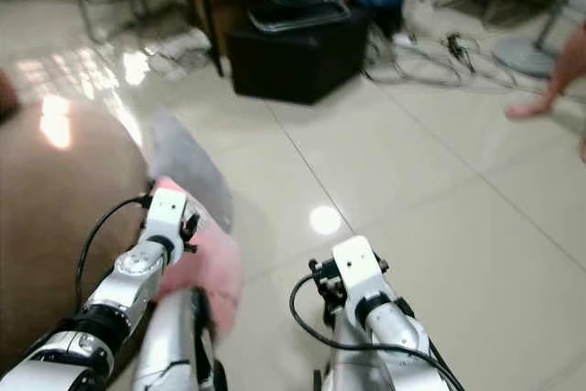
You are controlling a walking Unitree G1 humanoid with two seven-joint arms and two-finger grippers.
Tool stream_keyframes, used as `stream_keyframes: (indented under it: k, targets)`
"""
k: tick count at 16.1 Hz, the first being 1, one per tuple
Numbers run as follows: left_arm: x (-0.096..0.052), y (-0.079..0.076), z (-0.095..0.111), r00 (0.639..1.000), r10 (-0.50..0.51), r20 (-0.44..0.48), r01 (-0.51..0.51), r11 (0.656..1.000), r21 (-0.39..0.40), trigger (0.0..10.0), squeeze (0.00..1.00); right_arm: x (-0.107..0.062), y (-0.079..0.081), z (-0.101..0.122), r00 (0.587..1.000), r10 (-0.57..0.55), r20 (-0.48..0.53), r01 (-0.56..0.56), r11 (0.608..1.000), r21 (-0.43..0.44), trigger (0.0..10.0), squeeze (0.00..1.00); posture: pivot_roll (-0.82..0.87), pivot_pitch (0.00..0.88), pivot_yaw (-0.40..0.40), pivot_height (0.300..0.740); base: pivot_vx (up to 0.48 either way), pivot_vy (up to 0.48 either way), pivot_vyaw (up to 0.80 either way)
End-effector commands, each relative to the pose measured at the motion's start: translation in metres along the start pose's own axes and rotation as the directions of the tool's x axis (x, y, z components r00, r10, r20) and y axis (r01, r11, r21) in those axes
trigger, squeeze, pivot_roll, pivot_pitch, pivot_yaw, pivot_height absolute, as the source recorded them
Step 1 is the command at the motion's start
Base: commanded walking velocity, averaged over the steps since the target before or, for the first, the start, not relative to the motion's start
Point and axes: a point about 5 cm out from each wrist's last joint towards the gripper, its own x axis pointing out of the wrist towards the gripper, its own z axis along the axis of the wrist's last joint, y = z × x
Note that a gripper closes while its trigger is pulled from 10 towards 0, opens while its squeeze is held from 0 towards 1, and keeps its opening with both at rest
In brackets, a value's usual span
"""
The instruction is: Move the pillow to the sofa from floor
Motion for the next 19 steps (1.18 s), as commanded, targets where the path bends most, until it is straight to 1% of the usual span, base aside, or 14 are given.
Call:
stream_keyframes:
  k: [1, 3, 5, 7, 8, 9, 10, 11, 12, 13, 14, 16, 18, 19]
  targets:
    - [-0.001, 0.006, -0.007, 0.999, 0.021, -0.030, -0.022, 1.000, -0.020, 10.0, 1.00, -0.002, 0.000, 0.008, 0.999, 0.013, 0.030, -0.013, 1.000, -0.011, 10.0, 0.00, -0.13, 0.158, 0.047, 0.520, 0.000, 0.000, 0.00]
    - [-0.002, 0.017, -0.017, 0.991, 0.115, -0.075, -0.116, 0.993, -0.008, 10.0, 1.00, -0.003, 0.003, 0.017, 0.995, 0.075, 0.072, -0.073, 0.997, -0.033, 10.0, 0.00, -0.13, 0.197, 0.028, 0.520, 0.000, 0.000, 0.00]
    - [-0.003, 0.026, -0.020, 0.981, 0.170, -0.089, -0.168, 0.985, 0.022, 10.0, 1.00, -0.003, 0.007, 0.022, 0.991, 0.106, 0.080, -0.101, 0.993, -0.060, 10.0, 0.00, -0.14, 0.234, 0.020, 0.520, 0.000, 0.000, 0.00]
    - [-0.004, 0.039, -0.018, 0.963, 0.259, -0.073, -0.257, 0.966, 0.037, 10.0, 1.00, -0.008, 0.009, 0.023, 0.989, 0.115, 0.092, -0.112, 0.993, -0.041, 10.0, 0.00, -0.13, 0.258, 0.008, 0.520, 0.000, 0.000, 0.00]
    - [-0.005, 0.042, -0.017, 0.959, 0.275, -0.066, -0.273, 0.961, 0.036, 10.0, 1.00, -0.010, 0.011, 0.024, 0.989, 0.117, 0.093, -0.113, 0.993, -0.040, 10.0, 0.00, -0.15, 0.261, 0.015, 0.520, 0.000, 0.000, 0.00]
    - [-0.005, 0.058, -0.007, 0.936, 0.350, -0.014, -0.350, 0.936, 0.021, 10.0, 1.00, -0.014, 0.012, 0.029, 0.988, 0.110, 0.109, -0.107, 0.994, -0.032, 10.0, 0.00, -0.16, 0.297, 0.014, 0.520, 0.000, 0.000, 0.00]
    - [-0.006, 0.064, -0.002, 0.920, 0.391, 0.011, -0.391, 0.919, 0.038, 10.0, 1.00, -0.016, 0.012, 0.031, 0.987, 0.106, 0.121, -0.105, 0.994, -0.014, 10.0, 0.00, -0.16, 0.317, 0.023, 0.520, 0.000, 0.000, 0.00]
    - [-0.006, 0.066, -0.001, 0.915, 0.404, 0.016, -0.404, 0.914, 0.046, 10.0, 1.00, -0.016, 0.013, 0.032, 0.986, 0.113, 0.123, -0.112, 0.994, -0.016, 10.0, 0.00, -0.16, 0.324, 0.024, 0.520, 0.000, 0.000, 0.00]
    - [-0.007, 0.070, 0.001, 0.898, 0.439, 0.028, -0.439, 0.895, 0.074, 10.0, 1.00, -0.018, 0.015, 0.032, 0.983, 0.135, 0.126, -0.133, 0.991, -0.024, 10.0, 0.00, -0.16, 0.329, 0.029, 0.520, 0.000, 0.000, 0.00]
    - [-0.007, 0.071, -0.002, 0.894, 0.448, 0.014, -0.448, 0.889, 0.095, 10.0, 1.00, -0.020, 0.017, 0.032, 0.978, 0.165, 0.130, -0.163, 0.986, -0.026, 10.0, 0.00, -0.16, 0.331, 0.033, 0.520, 0.000, 0.000, 0.00]
    - [-0.008, 0.071, -0.007, 0.898, 0.439, -0.013, -0.436, 0.894, 0.105, 10.0, 1.00, -0.022, 0.021, 0.033, 0.970, 0.205, 0.131, -0.202, 0.979, -0.034, 10.0, 0.00, -0.16, 0.338, 0.034, 0.520, 0.000, 0.000, 0.00]
    - [-0.009, 0.073, -0.013, 0.898, 0.437, -0.052, -0.431, 0.898, 0.092, 10.0, 1.00, -0.025, 0.027, 0.038, 0.952, 0.270, 0.143, -0.265, 0.963, -0.057, 10.0, 0.00, -0.16, 0.355, 0.034, 0.520, 0.000, 0.000, 0.00]
    - [-0.011, 0.077, -0.018, 0.886, 0.456, -0.077, -0.449, 0.888, 0.097, 10.0, 1.00, -0.028, 0.030, 0.042, 0.941, 0.300, 0.159, -0.291, 0.954, -0.075, 10.0, 0.00, -0.17, 0.363, 0.033, 0.520, 0.000, 0.000, 0.00]
    - [-0.013, 0.080, -0.020, 0.878, 0.472, -0.082, -0.462, 0.880, 0.110, 10.0, 0.88, -0.028, 0.031, 0.044, 0.937, 0.308, 0.166, -0.296, 0.951, -0.093, 10.0, 0.00, -0.18, 0.370, 0.034, 0.520, 0.000, 0.000, 0.00]
